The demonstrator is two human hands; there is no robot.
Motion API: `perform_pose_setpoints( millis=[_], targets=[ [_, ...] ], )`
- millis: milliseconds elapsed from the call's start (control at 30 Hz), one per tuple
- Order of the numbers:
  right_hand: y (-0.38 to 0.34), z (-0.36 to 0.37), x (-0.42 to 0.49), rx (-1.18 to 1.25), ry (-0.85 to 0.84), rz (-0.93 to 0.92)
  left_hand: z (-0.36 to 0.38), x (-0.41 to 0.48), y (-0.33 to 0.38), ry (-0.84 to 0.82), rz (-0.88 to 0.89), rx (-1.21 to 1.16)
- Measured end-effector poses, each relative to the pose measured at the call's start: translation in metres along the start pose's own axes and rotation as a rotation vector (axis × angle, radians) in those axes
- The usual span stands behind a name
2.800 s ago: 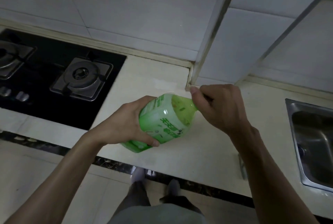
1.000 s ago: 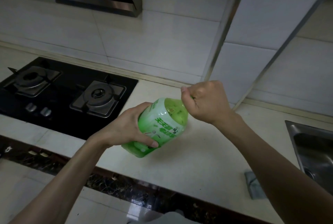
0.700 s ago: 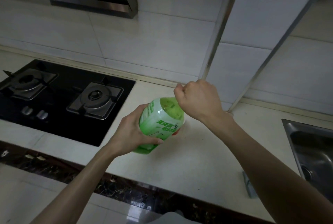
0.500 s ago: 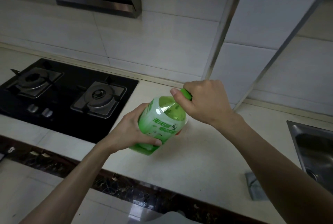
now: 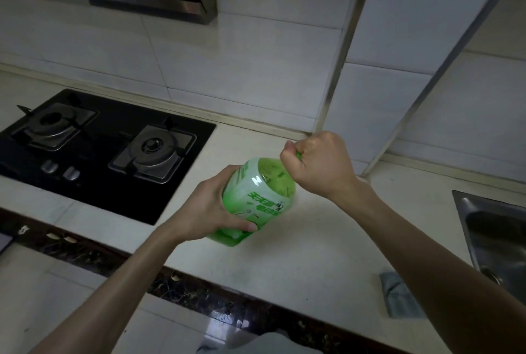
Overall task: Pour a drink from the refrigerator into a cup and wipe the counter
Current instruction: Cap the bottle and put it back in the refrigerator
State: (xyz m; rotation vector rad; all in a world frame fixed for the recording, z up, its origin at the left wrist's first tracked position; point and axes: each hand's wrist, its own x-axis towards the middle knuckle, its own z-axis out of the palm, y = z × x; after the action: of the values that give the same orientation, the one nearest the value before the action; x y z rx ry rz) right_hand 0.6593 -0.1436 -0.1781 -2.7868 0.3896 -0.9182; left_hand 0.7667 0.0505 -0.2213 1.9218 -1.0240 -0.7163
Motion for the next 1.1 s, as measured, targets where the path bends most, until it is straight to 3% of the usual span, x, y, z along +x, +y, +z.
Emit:
perform_pose_setpoints(
  millis=[267, 400, 633, 833, 1100],
  targets=[
    [0.027, 0.003, -0.008, -0.005, -0.176, 0.271, 0.047, 0.016, 0.001, 0.203, 0.018, 0.098],
    [0.033, -0.006, -0.003, 0.015, -0.163, 0.295, 0.063, 0.017, 0.008, 0.251, -0.026, 0.012],
    [0.026, -0.006, -0.008, 0.647, -0.194, 0.382, 0.059, -0.001, 0.011, 0.411, -0.127, -0.140],
    [-0.022, 0.030, -0.022, 1.151, -0.241, 0.512, 0.033, -0.042, -0.004, 0.623, -0.210, -0.185],
    [-0.117, 0.063, -0.021, 1.210, -0.389, 0.312, -0.007, -0.116, -0.028, 0.874, -0.284, -0.255]
  ],
)
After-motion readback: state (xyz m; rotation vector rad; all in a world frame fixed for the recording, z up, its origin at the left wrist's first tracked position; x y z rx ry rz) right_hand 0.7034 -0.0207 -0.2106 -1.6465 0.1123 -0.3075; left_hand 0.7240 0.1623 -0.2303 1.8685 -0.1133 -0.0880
